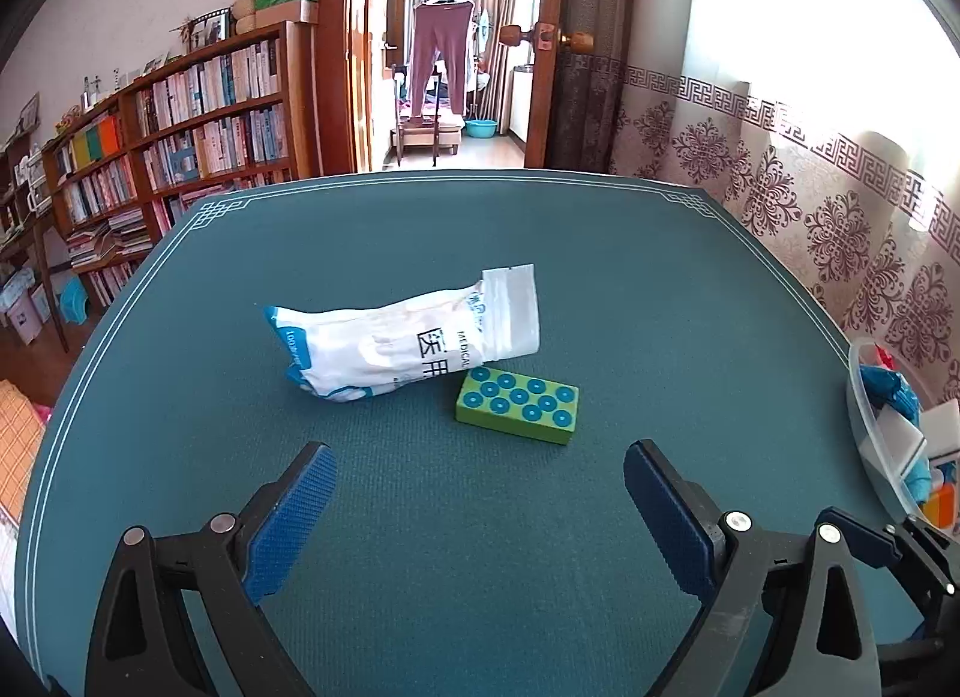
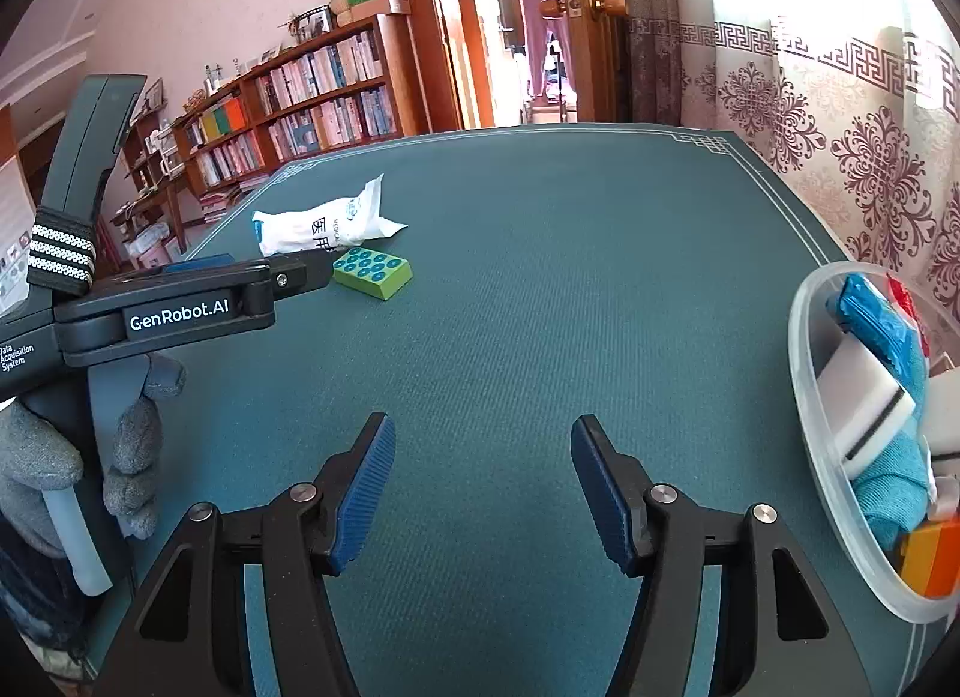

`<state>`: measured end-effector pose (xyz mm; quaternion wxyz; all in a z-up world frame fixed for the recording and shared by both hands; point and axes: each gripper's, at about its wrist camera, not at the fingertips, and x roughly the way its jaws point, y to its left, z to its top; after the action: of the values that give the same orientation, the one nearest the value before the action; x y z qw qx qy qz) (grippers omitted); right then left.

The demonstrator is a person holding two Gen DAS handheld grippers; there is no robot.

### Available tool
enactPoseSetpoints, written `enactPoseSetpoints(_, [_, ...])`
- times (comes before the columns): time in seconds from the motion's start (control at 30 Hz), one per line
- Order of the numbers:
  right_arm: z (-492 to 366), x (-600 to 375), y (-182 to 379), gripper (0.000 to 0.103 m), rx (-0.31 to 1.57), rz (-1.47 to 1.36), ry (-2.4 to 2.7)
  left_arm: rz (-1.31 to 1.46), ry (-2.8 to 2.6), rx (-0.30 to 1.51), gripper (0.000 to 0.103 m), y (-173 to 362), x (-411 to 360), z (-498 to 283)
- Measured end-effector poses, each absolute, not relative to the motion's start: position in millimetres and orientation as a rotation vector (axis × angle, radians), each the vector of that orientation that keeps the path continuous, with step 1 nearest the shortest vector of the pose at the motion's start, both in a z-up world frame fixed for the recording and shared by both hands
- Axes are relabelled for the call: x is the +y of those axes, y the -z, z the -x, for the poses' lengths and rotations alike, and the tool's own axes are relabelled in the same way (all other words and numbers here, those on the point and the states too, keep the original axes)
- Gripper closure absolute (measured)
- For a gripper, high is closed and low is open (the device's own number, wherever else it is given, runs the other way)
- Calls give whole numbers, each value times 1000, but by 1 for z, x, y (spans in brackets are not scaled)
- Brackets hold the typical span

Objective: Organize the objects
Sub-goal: 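Move both open grippers toward the white medicine bag and green brick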

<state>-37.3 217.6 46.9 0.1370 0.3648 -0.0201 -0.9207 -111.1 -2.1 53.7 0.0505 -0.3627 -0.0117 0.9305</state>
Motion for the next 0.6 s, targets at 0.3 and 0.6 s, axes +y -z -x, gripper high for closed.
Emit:
enactPoseSetpoints(0.3, [64,190,-44,38,-37,-1060,2617,1131,-2946,-114,4,-53,-40,116])
enactPoseSetpoints(0.6, [96,159,-41,37,13,-1058,2581,1177,-3001,-174,4,-49,-60,121])
